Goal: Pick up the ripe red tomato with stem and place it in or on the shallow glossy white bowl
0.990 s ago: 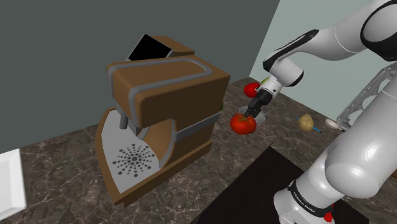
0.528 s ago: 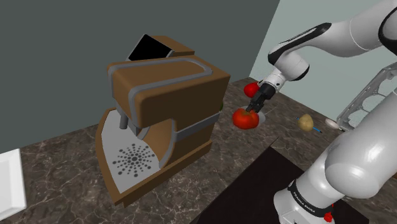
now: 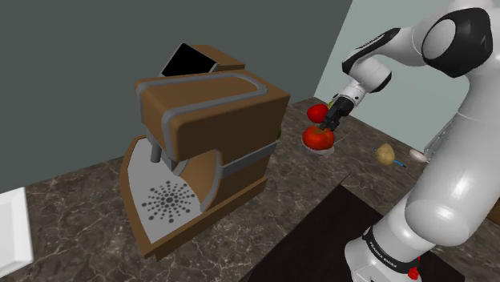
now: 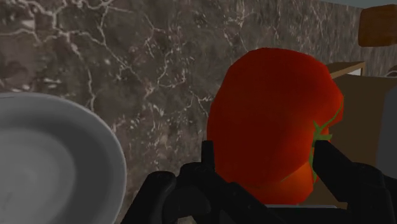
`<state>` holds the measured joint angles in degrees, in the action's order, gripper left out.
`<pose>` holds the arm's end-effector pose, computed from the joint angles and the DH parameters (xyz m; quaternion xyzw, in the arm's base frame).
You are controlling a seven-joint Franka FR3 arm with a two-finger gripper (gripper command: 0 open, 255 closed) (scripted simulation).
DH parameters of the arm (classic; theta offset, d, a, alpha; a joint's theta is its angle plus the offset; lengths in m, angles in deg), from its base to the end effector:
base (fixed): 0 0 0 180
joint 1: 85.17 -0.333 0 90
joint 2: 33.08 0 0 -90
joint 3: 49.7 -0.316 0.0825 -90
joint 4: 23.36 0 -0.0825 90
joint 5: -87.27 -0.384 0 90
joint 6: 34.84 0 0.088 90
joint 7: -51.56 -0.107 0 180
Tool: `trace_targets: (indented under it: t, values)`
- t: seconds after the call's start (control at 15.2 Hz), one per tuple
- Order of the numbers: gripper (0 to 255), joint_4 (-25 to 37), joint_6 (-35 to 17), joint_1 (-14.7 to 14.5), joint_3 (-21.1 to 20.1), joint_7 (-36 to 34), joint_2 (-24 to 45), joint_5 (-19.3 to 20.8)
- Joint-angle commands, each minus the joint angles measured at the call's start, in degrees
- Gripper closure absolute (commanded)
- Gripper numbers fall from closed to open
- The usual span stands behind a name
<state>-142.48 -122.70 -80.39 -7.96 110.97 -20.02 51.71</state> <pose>0.3902 -0.3105 0.3210 -0.9190 0.0123 0.0219 0.3935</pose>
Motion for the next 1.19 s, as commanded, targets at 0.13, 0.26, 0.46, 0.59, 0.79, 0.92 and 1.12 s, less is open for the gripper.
trace_targets:
  t: [0.13,0.26,0.46,0.59,0.79,0.92,1.12]
  values:
    - [255,10.9,6.5,5.3,0.0,3.5,9.1,-2.1]
    - [255,16.8,9.7,8.4,-0.4,4.6,13.3,-3.0]
    - [255,26.5,14.6,13.6,-1.3,5.6,19.7,-4.6]
    - [255,33.7,17.9,17.4,-2.2,5.8,24.1,-5.7]
    - [255,38.1,19.1,20.0,-3.1,6.1,27.6,-6.7]
    - [255,37.6,18.1,19.9,-3.2,6.6,28.3,-6.9]
    - [255,36.9,16.8,19.9,-3.5,7.4,29.4,-7.2]
